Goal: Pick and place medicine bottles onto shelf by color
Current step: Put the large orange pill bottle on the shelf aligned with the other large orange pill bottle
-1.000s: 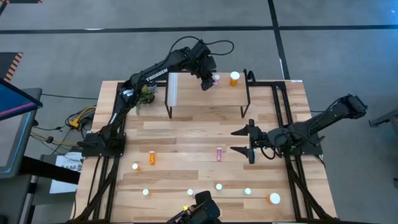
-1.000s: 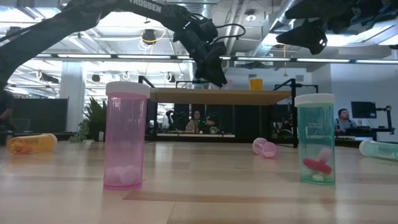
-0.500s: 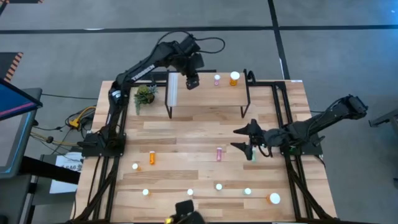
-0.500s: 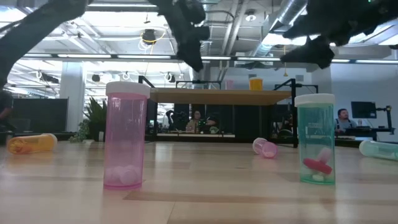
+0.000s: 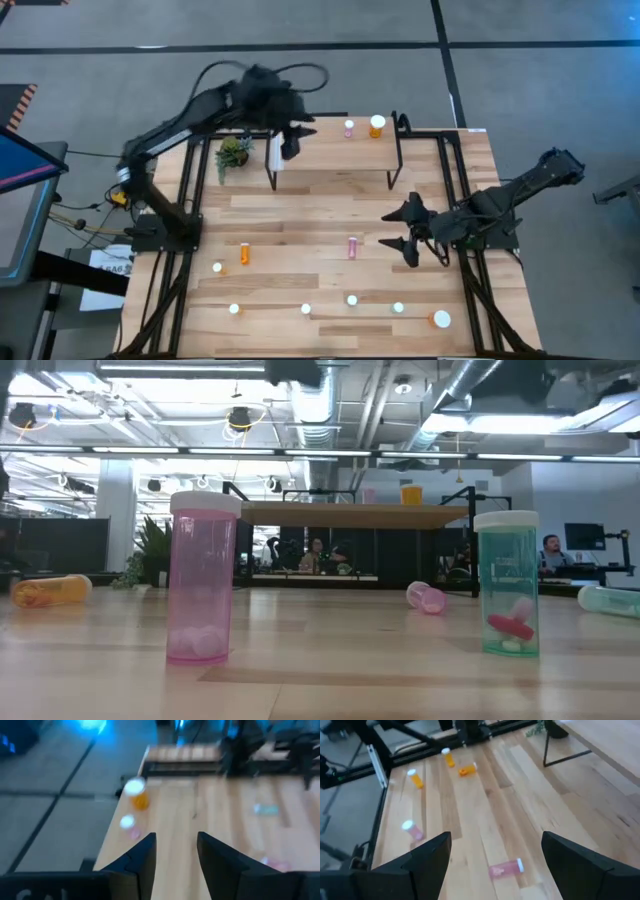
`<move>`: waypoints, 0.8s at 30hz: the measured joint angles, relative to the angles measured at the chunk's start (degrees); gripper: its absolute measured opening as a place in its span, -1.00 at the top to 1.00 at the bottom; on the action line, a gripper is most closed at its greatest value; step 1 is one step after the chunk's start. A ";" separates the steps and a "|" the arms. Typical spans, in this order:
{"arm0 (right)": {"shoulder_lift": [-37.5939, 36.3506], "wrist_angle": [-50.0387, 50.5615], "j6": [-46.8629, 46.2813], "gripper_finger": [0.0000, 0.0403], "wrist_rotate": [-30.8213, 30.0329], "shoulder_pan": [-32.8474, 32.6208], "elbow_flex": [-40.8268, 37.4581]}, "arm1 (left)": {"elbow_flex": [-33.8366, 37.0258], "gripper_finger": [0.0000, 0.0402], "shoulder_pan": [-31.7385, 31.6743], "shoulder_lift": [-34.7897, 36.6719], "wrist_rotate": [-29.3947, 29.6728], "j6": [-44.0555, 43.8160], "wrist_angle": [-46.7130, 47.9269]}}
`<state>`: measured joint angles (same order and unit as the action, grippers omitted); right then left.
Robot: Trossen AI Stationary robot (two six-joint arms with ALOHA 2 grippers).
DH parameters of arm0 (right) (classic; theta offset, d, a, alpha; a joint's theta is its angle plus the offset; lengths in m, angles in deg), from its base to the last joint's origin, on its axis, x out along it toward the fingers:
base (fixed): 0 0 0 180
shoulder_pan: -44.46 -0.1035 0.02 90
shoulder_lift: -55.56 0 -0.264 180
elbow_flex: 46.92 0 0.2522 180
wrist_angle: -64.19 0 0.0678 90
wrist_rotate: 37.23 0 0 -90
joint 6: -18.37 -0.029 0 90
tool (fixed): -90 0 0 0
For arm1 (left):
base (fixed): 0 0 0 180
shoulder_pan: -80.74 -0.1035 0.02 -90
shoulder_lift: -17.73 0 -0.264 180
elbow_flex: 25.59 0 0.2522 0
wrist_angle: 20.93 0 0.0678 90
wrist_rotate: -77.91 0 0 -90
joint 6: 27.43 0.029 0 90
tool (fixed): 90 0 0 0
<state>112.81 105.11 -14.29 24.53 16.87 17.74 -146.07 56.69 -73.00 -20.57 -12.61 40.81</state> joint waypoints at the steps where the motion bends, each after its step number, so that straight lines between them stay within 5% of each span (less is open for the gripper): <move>1: 1.37 2.76 -1.28 -0.64 0.69 -0.57 2.39 | 4.10 0.35 0.79 2.88 -0.51 -0.42 -2.50; 9: 17.50 32.63 -18.83 -0.64 8.26 -5.94 21.58 | 41.17 0.36 12.29 25.74 3.93 -8.65 -35.25; 15: 27.53 46.57 -21.65 -0.64 12.33 -6.83 29.41 | 65.15 0.36 25.40 32.95 6.84 -13.67 -63.28; 20: 30.85 49.66 -23.48 -0.64 17.22 -6.01 30.47 | 75.17 0.36 31.41 32.77 14.48 -12.50 -78.16; 24: 31.22 49.71 -24.12 -0.64 19.20 -6.08 30.49 | 75.83 0.36 31.93 32.82 18.22 -11.42 -78.96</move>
<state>144.02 154.82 -38.42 43.73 10.79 48.23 -70.24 88.63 -40.19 -2.35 -24.03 -38.15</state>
